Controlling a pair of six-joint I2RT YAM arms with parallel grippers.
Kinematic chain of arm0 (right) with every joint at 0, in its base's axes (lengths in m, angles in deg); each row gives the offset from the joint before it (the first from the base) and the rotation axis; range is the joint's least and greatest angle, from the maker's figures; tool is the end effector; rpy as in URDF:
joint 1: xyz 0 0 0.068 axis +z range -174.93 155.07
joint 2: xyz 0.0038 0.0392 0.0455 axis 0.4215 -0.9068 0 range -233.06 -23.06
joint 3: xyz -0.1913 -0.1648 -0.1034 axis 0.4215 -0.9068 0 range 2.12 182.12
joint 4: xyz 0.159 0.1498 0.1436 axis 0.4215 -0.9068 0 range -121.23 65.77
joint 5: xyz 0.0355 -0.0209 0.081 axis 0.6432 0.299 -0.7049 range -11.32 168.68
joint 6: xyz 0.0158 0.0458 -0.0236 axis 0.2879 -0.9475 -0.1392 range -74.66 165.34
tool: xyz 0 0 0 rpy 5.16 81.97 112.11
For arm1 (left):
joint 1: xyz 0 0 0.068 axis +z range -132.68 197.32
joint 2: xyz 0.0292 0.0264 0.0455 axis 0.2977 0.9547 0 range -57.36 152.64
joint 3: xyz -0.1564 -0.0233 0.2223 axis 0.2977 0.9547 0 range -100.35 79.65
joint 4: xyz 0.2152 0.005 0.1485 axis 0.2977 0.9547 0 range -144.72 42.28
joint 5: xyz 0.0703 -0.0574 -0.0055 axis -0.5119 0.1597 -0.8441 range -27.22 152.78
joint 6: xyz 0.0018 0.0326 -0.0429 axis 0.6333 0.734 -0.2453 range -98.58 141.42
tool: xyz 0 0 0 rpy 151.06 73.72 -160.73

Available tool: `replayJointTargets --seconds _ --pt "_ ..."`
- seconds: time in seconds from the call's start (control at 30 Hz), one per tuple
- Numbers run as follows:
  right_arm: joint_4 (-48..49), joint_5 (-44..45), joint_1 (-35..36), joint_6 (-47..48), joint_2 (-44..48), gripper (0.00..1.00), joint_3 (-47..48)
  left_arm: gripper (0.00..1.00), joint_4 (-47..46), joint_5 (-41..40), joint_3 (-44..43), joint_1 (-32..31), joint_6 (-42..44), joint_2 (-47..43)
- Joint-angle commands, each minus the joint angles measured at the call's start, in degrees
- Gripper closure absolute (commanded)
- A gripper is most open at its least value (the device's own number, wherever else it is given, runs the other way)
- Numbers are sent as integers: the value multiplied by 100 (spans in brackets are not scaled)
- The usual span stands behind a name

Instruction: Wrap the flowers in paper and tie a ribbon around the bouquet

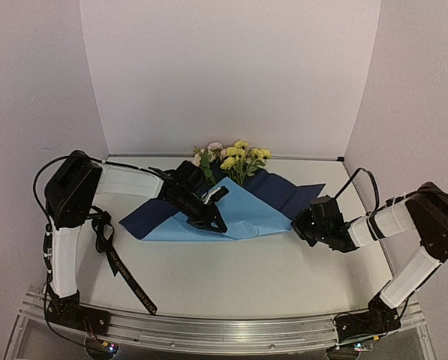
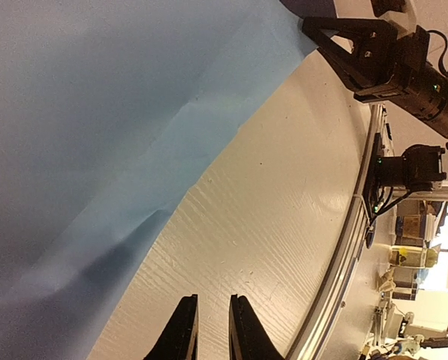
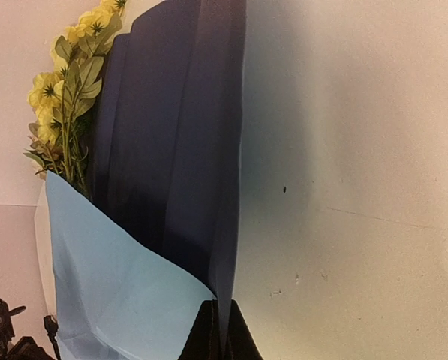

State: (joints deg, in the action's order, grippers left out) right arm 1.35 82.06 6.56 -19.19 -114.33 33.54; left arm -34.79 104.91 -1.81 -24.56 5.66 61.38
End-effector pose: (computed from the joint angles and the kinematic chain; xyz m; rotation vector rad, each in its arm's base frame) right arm 0.2494 0.1504 0.1342 0.6911 2.2035 0.8620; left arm 0.3063 -0.3066 0.1599 0.9092 2.5634 -1.2952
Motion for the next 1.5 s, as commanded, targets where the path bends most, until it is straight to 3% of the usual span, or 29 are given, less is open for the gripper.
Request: replayJointTargets --seconds 0.0,0.67,0.97,1.47 --pt "-22 228 50 0 -36 100 175 85 -7 -271 163 77 142 -148" --pt "-59 324 50 -106 -83 100 125 96 492 -1171 49 336 123 665" --pt "-716 421 39 602 119 100 473 96 1143 -1772 7 465 150 1046" --pt "-971 -177 -465 990 -1 100 670 96 1094 -1900 306 607 81 1092"
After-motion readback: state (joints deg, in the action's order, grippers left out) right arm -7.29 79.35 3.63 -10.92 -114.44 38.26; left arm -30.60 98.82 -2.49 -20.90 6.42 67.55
